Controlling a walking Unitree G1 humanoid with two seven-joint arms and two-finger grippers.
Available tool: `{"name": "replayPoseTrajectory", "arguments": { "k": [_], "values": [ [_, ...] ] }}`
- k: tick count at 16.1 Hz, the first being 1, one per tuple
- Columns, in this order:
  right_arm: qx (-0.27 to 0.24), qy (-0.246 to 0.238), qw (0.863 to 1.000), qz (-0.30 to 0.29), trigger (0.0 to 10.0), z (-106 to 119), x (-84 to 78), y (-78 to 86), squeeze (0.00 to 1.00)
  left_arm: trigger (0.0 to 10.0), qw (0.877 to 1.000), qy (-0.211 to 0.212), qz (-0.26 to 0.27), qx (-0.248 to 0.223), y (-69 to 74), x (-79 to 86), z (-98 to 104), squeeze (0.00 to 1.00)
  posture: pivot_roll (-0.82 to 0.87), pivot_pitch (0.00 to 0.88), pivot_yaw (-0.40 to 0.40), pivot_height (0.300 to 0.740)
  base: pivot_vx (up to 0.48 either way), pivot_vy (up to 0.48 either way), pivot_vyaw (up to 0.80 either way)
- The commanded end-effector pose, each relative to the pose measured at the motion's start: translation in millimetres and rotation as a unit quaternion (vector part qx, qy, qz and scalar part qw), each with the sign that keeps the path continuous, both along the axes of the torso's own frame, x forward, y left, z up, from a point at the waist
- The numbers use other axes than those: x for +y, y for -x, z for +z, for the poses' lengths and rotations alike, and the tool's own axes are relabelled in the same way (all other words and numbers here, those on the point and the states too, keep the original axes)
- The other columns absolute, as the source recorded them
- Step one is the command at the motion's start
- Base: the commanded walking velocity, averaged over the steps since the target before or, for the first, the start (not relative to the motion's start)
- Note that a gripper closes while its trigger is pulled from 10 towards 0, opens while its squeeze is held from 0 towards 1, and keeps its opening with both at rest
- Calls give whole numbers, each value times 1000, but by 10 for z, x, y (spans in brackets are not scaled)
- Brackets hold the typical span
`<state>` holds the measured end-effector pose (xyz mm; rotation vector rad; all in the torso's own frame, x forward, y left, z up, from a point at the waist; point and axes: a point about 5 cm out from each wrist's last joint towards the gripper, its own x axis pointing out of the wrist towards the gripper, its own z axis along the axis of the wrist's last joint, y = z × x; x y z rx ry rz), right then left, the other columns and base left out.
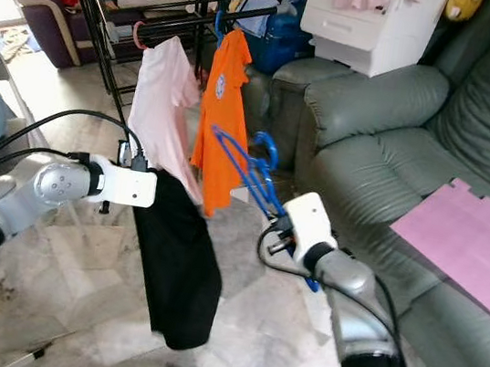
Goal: Hang hanger
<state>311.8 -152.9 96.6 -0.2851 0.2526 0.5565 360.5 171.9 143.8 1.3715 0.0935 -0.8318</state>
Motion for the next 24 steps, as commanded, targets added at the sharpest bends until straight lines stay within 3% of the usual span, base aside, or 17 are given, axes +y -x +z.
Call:
{"name": "replayPoseTrajectory", "arguments": {
  "k": [1, 3, 7, 9, 11, 15, 17, 21, 24],
  "values": [
    [-1, 2, 1000, 16, 10000, -33, 87, 67, 0, 10000, 1000, -16, -3, -13, -29, 57, 30, 0, -157, 0, 124, 740, 0, 0, 0],
    [4, 8, 1000, 30, 10000, -103, 148, 152, 0, 10000, 999, -35, -10, -28, -71, 97, 39, 0, -159, 0, 133, 740, 0, 0, 0],
    [5, 16, 999, 38, 10000, -63, 131, 122, 0, 10000, 996, -56, -27, -61, -123, 140, 131, 0, -143, 0, 128, 740, 0, 0, 0],
    [15, 19, 997, 76, 10000, -25, 118, 133, 0, 10000, 987, -137, -50, -71, -137, 250, 123, 0, -126, 0, 121, 740, 0, 0, 0],
    [28, 30, 992, 118, 10000, -24, 121, 167, 0, 10000, 984, -152, -48, -84, -163, 261, 139, 0, -127, 0, 117, 740, 0, 0, 0],
    [68, 55, 975, 203, 10000, 50, -20, 267, 0, 10000, 979, -152, -38, -130, -232, 229, 205, 0, -146, 0, 114, 740, 0, 0, 0],
    [81, 57, 971, 218, 10000, 82, -89, 304, 0, 10000, 979, -149, -39, -135, -235, 228, 203, 0, -146, 0, 114, 740, 0, 0, 0],
    [94, 65, 970, 215, 10000, 53, -167, 312, 0, 10000, 980, -71, -56, -180, -254, 79, 338, 0, -154, 0, 115, 740, 0, 0, 0],
    [99, 83, 971, 203, 10000, 38, -240, 281, 0, 10000, 977, -62, -33, -201, -265, 175, 384, 0, -148, 0, 107, 740, 0, 0, 0]
  ]
}}
